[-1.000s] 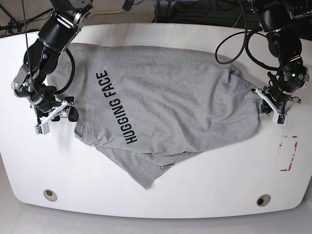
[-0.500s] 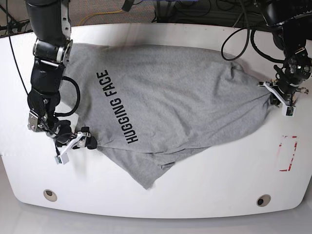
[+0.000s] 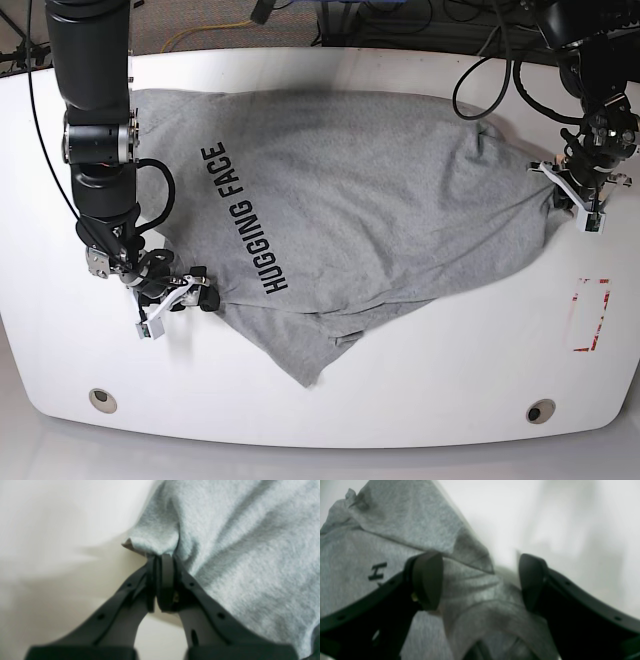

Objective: Fold the T-shirt properly
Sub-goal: 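Move the right gripper to the shirt's hem corner and grasp it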

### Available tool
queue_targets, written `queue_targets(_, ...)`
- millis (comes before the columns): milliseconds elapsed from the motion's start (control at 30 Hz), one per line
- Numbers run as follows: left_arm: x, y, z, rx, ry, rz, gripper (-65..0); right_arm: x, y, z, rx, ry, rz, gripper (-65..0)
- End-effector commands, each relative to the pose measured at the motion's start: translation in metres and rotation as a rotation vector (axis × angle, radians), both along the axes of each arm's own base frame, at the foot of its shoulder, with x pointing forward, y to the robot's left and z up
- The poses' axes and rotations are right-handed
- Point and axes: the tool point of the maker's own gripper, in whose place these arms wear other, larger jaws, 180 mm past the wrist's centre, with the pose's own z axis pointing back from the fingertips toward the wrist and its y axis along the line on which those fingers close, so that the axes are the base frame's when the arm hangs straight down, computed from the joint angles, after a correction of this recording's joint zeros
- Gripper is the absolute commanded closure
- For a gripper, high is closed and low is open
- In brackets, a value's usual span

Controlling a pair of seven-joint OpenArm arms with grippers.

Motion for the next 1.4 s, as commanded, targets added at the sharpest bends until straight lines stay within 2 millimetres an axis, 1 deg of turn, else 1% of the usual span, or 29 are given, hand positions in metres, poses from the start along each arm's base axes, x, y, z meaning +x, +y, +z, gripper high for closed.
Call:
queue_targets(0,0.006,0.004,0.014,0.017,-0.043,-0.007,-0.4,0.021,-0.005,0.028,0.018,-0.081,-0.029,-45.2)
queue_targets(33,0.006,0.004,0.014,0.017,-0.043,-0.007,-0.4,0.018,0.002,0.022,0.023,-0.07,-0.023,-45.2)
queue_targets(67,0.006,0.004,0.014,0.017,-0.043,-0.007,-0.4,0.017,0.006,0.02,0.028,-0.066,-0.019,-45.2)
queue_targets(200,0.006,0.003,0.014,0.017,-0.043,-0.008,-0.4,0.014,0.013,0.013,0.012,-0.052,0.002,-45.2)
queue_targets(233,0.006,0.003,0.014,0.017,-0.043,-0.008,-0.4,0.013,0.019,0.01,0.0,-0.046,0.022,-45.0)
queue_targets(267,0.006,0.003,0.014,0.017,-0.043,-0.008,-0.4,0.011,0.031,0.006,-0.01,-0.037,0.049,-44.1)
queue_targets(300,0.006,0.003,0.014,0.017,-0.043,-0.008,-0.4,0.01,0.036,0.004,-0.019,-0.033,0.064,-42.5)
queue_targets(400,0.007,0.003,0.013,0.017,-0.042,-0.011,-0.4,0.004,0.051,-0.005,-0.035,-0.015,0.103,-32.8)
queue_targets(500,0.007,0.002,0.013,0.017,-0.043,-0.012,-0.4,0.002,0.052,-0.008,-0.031,-0.011,0.103,-22.8)
queue_targets(567,0.007,0.002,0.013,0.018,-0.042,-0.012,-0.4,0.002,0.053,-0.008,-0.03,-0.011,0.104,-18.2)
queue_targets(700,0.008,0.003,0.012,0.014,-0.039,-0.003,-0.4,0.003,0.053,-0.006,-0.031,-0.015,0.105,-3.0)
queue_targets(733,0.008,0.003,0.012,0.014,-0.04,-0.005,-0.4,0.005,0.054,-0.003,-0.032,-0.025,0.11,0.0)
queue_targets(833,0.009,0.003,0.013,0.014,-0.042,-0.003,-0.4,0.007,0.055,0.007,-0.069,-0.033,0.153,0.0)
queue_targets(900,0.013,0.003,0.016,0.014,-0.054,-0.003,-0.4,0.001,0.055,0.007,-0.102,-0.025,0.187,0.0)
queue_targets(933,0.016,0.003,0.019,0.014,-0.062,-0.003,-0.4,-0.001,0.05,0.01,-0.122,-0.031,0.193,0.0)
queue_targets(967,0.019,0.003,0.021,0.014,-0.071,-0.003,-0.4,-0.001,0.046,0.018,-0.138,-0.05,0.196,0.0)
queue_targets(1033,0.024,0.003,0.026,0.015,-0.086,-0.004,-0.4,-0.006,0.043,0.027,-0.157,-0.073,0.202,0.0)
queue_targets(1133,0.035,0.004,0.038,0.019,-0.121,-0.004,-0.4,-0.01,0.036,0.05,-0.211,-0.115,0.207,0.0)
queue_targets(1200,0.046,-0.002,0.045,0.023,-0.143,-0.02,-0.4,-0.01,0.036,0.065,-0.247,-0.136,0.221,0.0)
queue_targets(1267,0.056,-0.006,0.053,0.048,-0.155,-0.041,-0.4,-0.01,0.036,0.075,-0.274,-0.15,0.232,0.0)
queue_targets(1333,0.068,-0.01,0.067,0.081,-0.186,-0.06,-0.4,-0.007,0.034,0.09,-0.304,-0.172,0.238,0.0)
queue_targets(1367,0.072,-0.011,0.073,0.09,-0.201,-0.061,-0.4,-0.005,0.03,0.096,-0.319,-0.181,0.234,0.0)
